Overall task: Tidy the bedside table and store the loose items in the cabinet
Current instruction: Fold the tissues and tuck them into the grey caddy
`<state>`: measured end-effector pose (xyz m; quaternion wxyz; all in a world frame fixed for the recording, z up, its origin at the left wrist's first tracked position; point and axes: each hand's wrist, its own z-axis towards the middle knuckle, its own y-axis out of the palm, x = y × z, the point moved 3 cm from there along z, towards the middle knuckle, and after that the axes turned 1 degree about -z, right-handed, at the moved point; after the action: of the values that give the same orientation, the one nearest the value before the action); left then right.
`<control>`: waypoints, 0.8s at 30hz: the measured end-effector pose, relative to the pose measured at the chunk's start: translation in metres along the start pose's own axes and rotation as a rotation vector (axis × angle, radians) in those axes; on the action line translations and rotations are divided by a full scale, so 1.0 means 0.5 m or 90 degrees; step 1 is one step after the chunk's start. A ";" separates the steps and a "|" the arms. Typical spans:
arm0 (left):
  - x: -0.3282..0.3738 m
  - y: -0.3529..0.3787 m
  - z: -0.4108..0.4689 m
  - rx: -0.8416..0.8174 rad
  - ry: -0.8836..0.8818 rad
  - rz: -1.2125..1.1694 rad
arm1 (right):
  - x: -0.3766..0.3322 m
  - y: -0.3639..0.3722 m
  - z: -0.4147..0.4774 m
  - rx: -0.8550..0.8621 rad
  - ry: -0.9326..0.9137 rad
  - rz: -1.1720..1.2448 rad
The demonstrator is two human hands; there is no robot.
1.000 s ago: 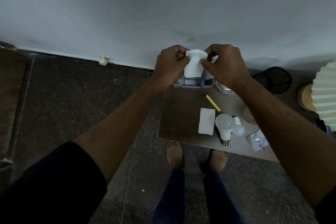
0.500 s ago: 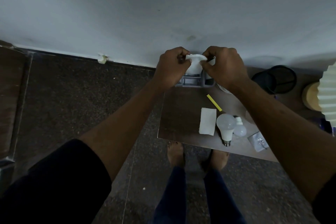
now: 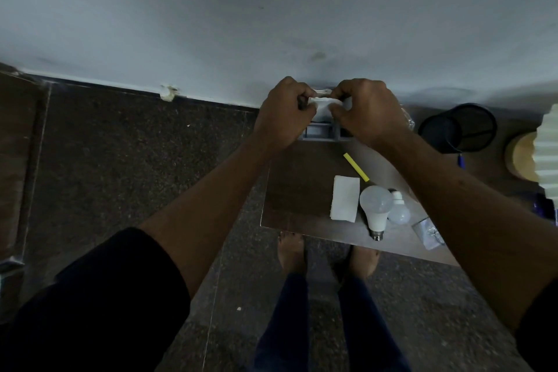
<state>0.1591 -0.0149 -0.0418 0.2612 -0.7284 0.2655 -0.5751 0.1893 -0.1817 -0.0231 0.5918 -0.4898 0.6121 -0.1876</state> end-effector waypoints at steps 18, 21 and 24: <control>0.010 -0.004 -0.019 0.051 0.042 0.003 | -0.001 -0.003 -0.021 0.068 -0.024 -0.043; 0.027 -0.016 -0.055 0.116 0.057 -0.048 | -0.008 -0.019 -0.054 0.137 -0.027 0.010; 0.040 -0.015 -0.118 0.140 0.052 -0.086 | -0.018 -0.023 -0.103 0.194 -0.017 0.041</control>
<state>0.1062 -0.0279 -0.0106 0.2888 -0.6875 0.1614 -0.6464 0.1452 -0.1975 0.0029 0.6731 -0.3772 0.5839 -0.2526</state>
